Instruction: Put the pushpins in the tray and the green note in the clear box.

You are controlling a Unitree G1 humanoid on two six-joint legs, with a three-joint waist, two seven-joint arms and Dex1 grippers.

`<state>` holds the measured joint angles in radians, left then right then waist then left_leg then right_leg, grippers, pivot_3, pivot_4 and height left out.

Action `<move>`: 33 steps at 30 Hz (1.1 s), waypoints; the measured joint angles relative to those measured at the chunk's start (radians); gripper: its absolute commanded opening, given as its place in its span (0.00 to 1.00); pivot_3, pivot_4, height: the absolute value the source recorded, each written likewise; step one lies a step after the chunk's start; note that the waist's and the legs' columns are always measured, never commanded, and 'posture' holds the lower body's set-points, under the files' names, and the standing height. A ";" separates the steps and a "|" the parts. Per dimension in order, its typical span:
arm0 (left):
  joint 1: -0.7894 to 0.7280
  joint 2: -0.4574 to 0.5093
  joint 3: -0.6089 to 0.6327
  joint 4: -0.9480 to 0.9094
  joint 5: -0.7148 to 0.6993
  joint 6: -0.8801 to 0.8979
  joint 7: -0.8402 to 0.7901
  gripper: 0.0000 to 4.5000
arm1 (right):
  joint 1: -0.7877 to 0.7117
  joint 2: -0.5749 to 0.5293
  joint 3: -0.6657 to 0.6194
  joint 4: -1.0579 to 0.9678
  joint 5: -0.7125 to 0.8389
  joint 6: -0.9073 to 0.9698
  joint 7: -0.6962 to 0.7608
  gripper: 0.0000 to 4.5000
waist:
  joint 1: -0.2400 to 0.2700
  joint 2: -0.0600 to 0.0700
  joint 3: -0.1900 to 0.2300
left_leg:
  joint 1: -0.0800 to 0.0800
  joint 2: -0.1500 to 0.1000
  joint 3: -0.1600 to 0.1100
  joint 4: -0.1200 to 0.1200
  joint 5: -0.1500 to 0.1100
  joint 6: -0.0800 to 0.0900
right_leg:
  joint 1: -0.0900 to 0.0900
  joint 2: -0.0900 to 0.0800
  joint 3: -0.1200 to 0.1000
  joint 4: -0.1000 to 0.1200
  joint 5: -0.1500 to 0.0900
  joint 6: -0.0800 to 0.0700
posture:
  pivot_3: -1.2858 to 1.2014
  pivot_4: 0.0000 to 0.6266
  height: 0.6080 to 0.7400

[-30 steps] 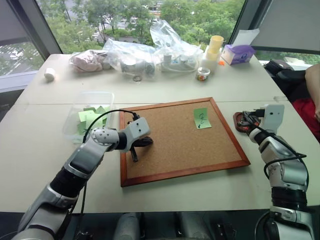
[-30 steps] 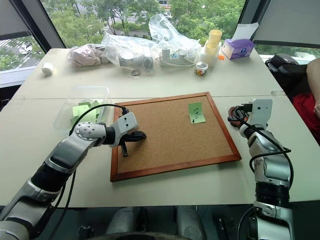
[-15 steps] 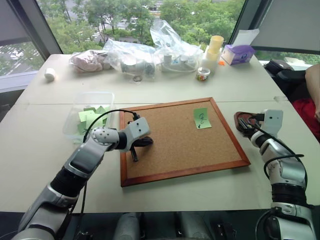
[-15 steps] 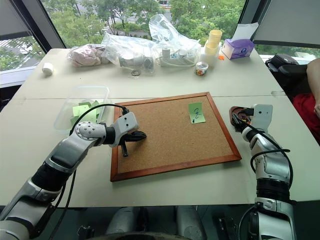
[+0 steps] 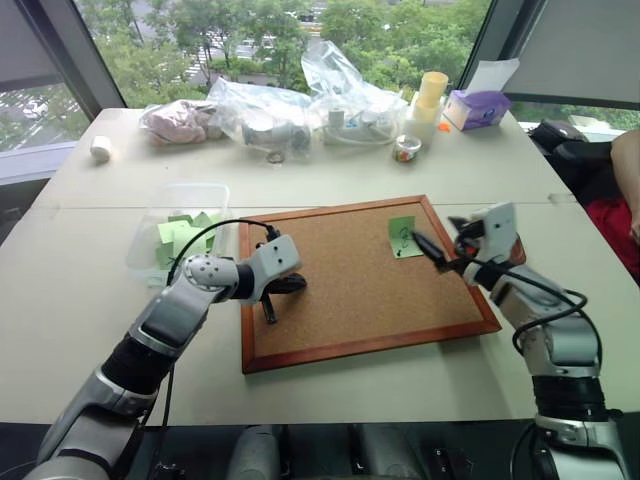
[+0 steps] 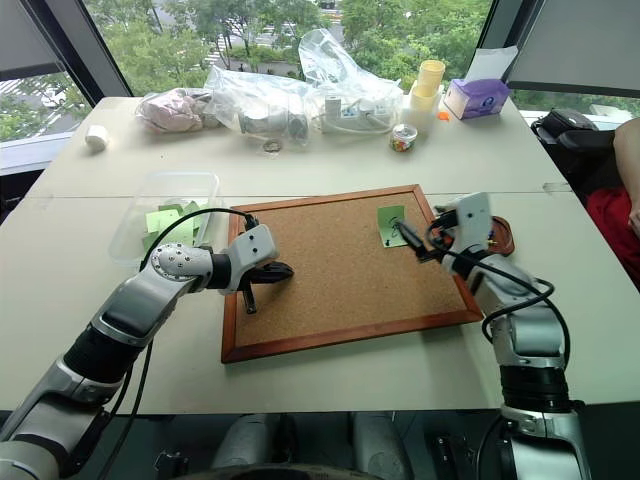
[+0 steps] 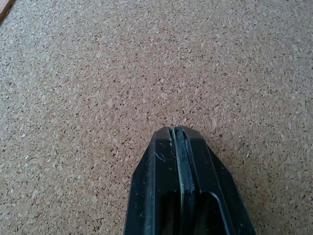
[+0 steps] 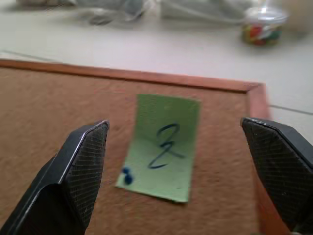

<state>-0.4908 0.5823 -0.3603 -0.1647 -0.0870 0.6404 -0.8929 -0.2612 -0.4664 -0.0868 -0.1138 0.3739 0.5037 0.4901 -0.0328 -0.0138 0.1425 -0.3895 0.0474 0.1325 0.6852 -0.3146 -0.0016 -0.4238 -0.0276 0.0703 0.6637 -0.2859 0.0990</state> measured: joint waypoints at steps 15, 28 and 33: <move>0.004 0.000 0.002 -0.005 0.001 0.004 0.003 0.00 | -0.020 0.025 0.071 0.079 -0.036 0.013 0.044 0.99 | -0.001 0.000 0.000 | 0.000 0.000 0.000 0.000 0.000 0.000 | 0.000 0.000 0.000 0.000 0.000 0.000 | 0.52 0.24 0.99; 0.006 0.002 0.003 -0.007 0.005 0.009 0.003 0.00 | -0.056 0.019 0.075 0.122 -0.096 0.031 0.050 0.01 | -0.005 -0.002 -0.002 | 0.000 0.000 0.000 0.000 0.000 0.000 | 0.000 0.001 0.000 0.000 0.000 0.000 | 0.52 0.24 0.99; 0.006 0.002 0.003 -0.007 0.008 0.009 0.003 0.00 | -0.054 0.017 0.083 0.122 -0.126 0.004 0.055 0.01 | -0.005 -0.004 -0.003 | 0.000 0.000 0.000 0.000 0.000 0.000 | 0.000 0.001 0.000 0.000 0.000 0.000 | 0.52 0.24 0.99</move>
<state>-0.4847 0.5838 -0.3578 -0.1719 -0.0788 0.6494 -0.8897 -0.3157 -0.4496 -0.0039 0.0079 0.2479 0.5079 0.5446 -0.0380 -0.0173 0.1395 -0.3890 0.0478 0.1325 0.6851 -0.3148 -0.0013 -0.4238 -0.0270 0.0701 0.6637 -0.2860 0.0989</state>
